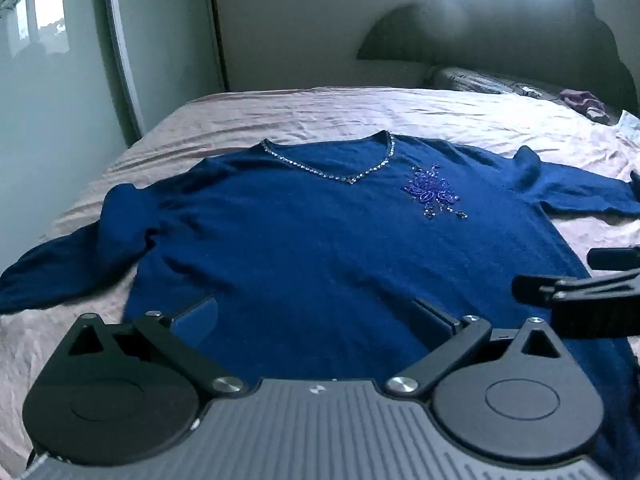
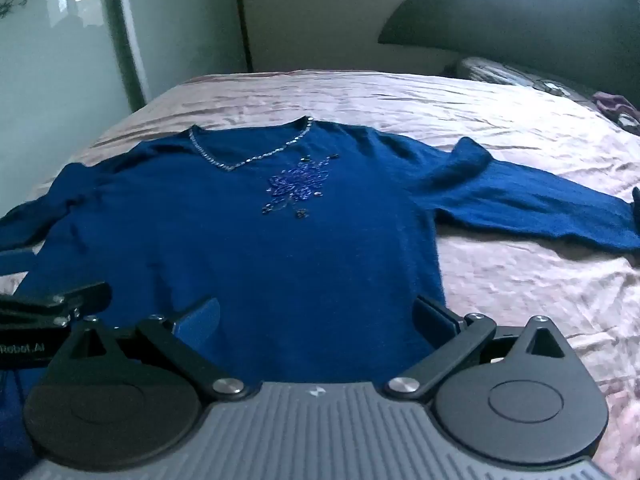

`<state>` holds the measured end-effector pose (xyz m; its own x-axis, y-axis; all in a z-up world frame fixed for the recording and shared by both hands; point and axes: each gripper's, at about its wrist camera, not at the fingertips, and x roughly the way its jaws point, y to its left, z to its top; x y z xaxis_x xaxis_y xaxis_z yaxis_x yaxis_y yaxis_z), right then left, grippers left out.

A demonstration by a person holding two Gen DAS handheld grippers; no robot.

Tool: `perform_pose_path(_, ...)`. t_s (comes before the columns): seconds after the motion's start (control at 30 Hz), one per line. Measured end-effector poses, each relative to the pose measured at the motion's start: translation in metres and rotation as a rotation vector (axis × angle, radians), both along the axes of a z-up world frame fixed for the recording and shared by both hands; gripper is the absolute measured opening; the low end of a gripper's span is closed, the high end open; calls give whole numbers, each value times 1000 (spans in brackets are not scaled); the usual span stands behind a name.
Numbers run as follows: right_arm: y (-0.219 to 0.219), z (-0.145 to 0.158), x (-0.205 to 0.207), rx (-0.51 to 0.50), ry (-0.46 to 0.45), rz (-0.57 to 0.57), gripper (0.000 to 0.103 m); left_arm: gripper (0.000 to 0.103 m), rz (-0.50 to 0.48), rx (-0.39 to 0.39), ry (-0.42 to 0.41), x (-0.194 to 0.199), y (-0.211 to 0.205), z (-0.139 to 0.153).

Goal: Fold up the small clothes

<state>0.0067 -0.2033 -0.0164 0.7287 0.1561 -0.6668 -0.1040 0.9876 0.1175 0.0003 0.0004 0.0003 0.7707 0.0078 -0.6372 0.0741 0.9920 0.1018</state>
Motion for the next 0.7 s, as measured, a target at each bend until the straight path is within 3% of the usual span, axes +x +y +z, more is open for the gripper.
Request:
perform_pose_path(0.3,-10,2,-2,17,0,33,103,103,-1,-71,30,4,11,-3)
perform_pose_path(0.7,-16,-3,1,43,4,22,103,102,-15,-45,-24,-4,2,1)
